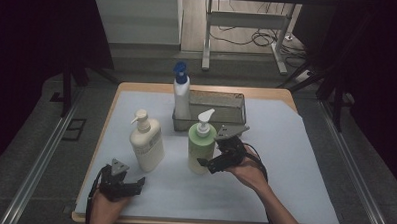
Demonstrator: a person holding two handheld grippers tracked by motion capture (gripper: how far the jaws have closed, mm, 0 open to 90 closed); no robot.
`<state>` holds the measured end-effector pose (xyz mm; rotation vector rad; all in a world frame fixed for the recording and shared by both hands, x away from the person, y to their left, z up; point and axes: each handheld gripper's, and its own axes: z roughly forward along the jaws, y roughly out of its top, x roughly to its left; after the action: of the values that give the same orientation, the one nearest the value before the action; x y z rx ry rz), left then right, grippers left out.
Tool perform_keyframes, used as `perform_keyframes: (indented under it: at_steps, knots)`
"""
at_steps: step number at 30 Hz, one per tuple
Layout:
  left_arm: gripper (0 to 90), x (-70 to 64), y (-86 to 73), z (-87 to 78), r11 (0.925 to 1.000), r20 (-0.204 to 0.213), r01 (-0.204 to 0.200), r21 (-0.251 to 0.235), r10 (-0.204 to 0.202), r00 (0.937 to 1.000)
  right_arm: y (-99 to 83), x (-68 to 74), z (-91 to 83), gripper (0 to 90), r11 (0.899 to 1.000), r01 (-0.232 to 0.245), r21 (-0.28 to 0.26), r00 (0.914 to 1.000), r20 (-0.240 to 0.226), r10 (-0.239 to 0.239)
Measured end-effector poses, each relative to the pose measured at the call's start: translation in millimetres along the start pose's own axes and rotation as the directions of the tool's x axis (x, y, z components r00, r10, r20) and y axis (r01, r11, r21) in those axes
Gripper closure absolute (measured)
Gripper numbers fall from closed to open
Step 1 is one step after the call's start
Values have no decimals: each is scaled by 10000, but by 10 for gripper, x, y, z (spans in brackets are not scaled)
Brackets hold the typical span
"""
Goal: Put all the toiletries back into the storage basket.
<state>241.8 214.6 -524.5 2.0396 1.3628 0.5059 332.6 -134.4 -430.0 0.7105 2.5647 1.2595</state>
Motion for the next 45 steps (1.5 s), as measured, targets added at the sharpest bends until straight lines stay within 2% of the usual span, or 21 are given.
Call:
perform_keyframes:
  at_steps: [4, 18, 25, 29, 33, 45]
  knots:
    - [119, 0, 0, 0, 10000, -1, 0, 4, 0, 10000, 59, 18, 54, 34, 9999, 105, 34, 9999, 93, -105]
    - [119, 3, 1, -2, 10000, 5, -35, 36, 35, 10000, 110, 14, 173, 108, 9998, -61, -193, 9996, 279, 66]
    - [119, 2, 2, 1, 10000, 8, -2, 9, 2, 10000, 117, 66, 143, 121, 9998, -163, -106, 9972, 733, 170]
    - [119, 4, 2, -1, 10000, 14, -29, 37, 29, 10000, 123, 40, 114, 121, 9988, -472, -129, 9952, 856, 482]
    - [119, 4, 2, -1, 10000, 11, -32, 35, 32, 10000, 143, 10, 55, 121, 9983, -573, -111, 9921, 1113, 582]
    - [119, 1, 2, 0, 10000, 8, -1, 12, 1, 10000, 272, -37, -110, 122, 9978, -659, -89, 9896, 1278, 665]
